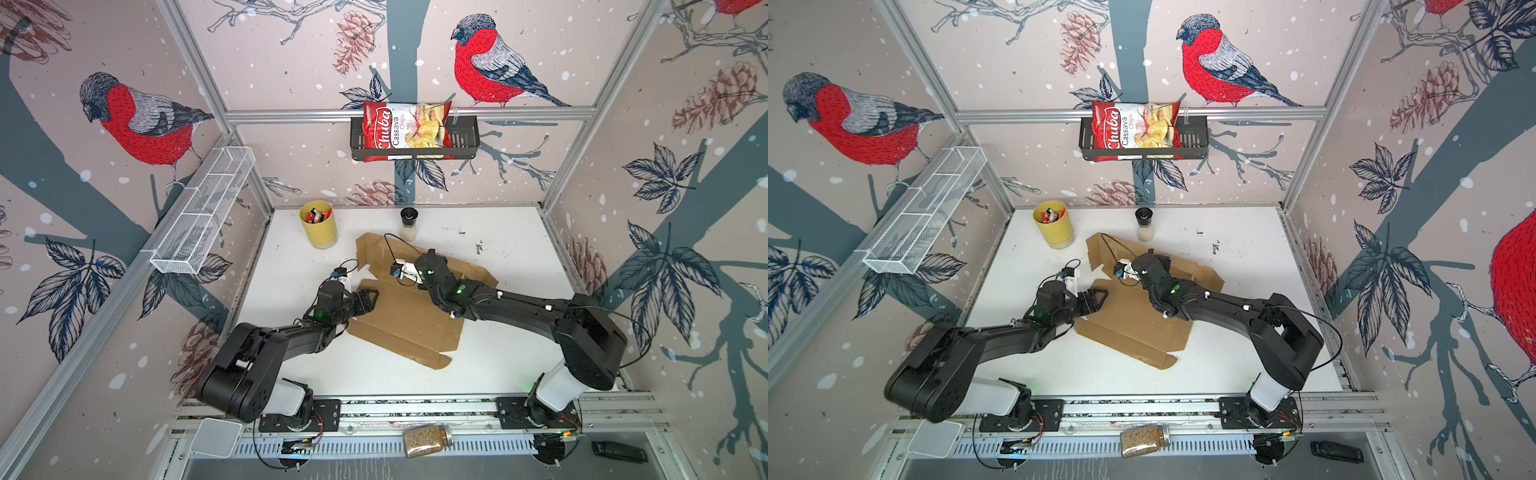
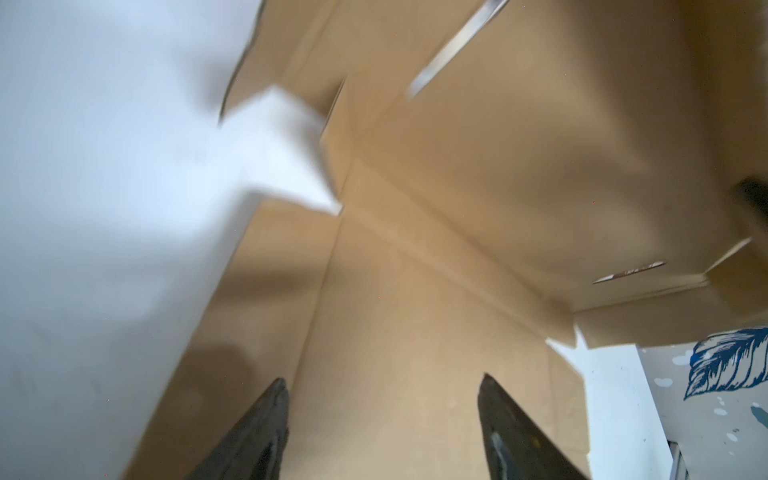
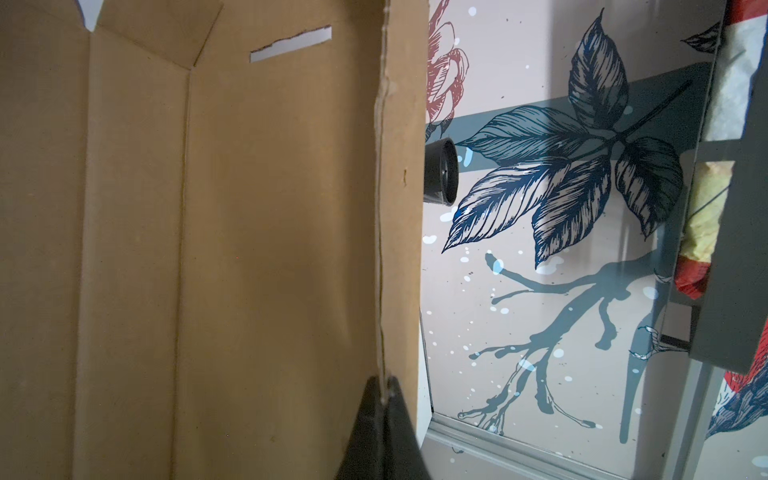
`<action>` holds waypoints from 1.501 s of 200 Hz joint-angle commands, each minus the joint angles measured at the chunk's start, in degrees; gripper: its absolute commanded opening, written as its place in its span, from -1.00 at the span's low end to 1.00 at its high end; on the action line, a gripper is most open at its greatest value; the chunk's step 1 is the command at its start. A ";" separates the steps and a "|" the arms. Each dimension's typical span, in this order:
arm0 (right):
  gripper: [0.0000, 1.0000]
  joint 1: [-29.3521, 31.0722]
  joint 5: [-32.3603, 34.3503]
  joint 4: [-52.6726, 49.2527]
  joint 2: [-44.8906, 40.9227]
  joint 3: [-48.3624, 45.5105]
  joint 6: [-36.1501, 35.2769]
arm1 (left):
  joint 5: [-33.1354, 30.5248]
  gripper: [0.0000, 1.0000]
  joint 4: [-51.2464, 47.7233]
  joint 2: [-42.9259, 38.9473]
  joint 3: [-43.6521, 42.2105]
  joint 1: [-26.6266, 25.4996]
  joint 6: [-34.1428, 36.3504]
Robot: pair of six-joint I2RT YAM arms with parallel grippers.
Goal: Fold the paper box
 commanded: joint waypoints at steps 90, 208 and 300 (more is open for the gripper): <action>-1.00 1.56 -2.56 -2.31 0.43 1.12 -0.11 | -13.05 0.37 -13.70 0.07 18.29 6.88 23.50; -1.00 1.89 -2.34 -2.22 -0.24 0.94 -0.22 | -6.59 -0.50 -18.31 9.21 27.69 7.11 33.31; -1.00 1.85 -2.30 -2.14 0.44 0.96 -0.16 | -1.62 -0.98 -22.46 3.51 26.07 7.02 30.56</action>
